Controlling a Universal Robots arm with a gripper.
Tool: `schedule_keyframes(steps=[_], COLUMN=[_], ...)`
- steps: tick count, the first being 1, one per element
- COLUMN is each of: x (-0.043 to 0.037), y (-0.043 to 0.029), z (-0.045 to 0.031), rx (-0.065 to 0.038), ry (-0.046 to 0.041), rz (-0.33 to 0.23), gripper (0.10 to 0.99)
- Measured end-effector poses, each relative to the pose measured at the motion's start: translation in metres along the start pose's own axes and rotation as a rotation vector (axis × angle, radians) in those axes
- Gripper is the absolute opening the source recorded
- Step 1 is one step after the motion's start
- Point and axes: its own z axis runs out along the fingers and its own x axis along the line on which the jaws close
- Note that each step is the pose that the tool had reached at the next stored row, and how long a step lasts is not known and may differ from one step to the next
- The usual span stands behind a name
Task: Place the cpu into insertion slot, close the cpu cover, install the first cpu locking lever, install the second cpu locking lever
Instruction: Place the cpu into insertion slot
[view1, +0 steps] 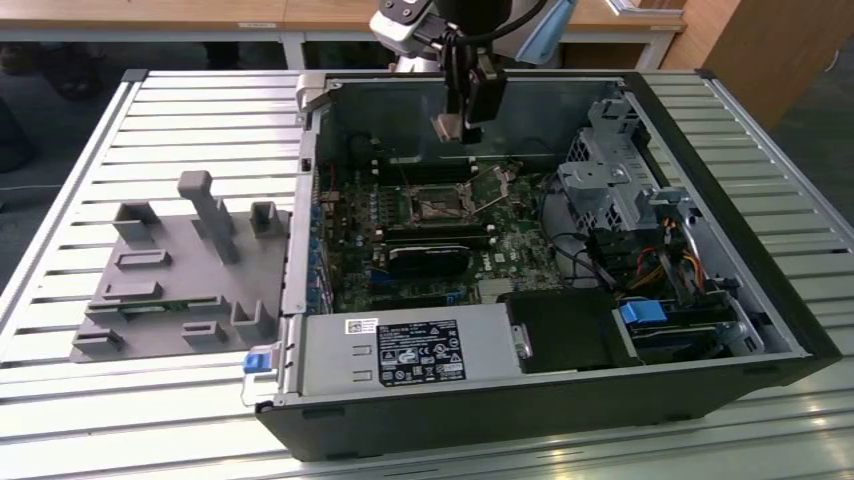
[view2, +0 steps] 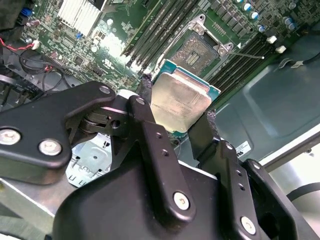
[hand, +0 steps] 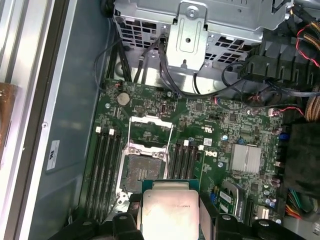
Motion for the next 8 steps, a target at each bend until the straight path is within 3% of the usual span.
schedule_keyframes(steps=[8], x=[0.0001], y=[-0.0003], z=[0.0035], rx=[0.003], ry=[-0.0169], rz=[0.001], gripper=[0.541])
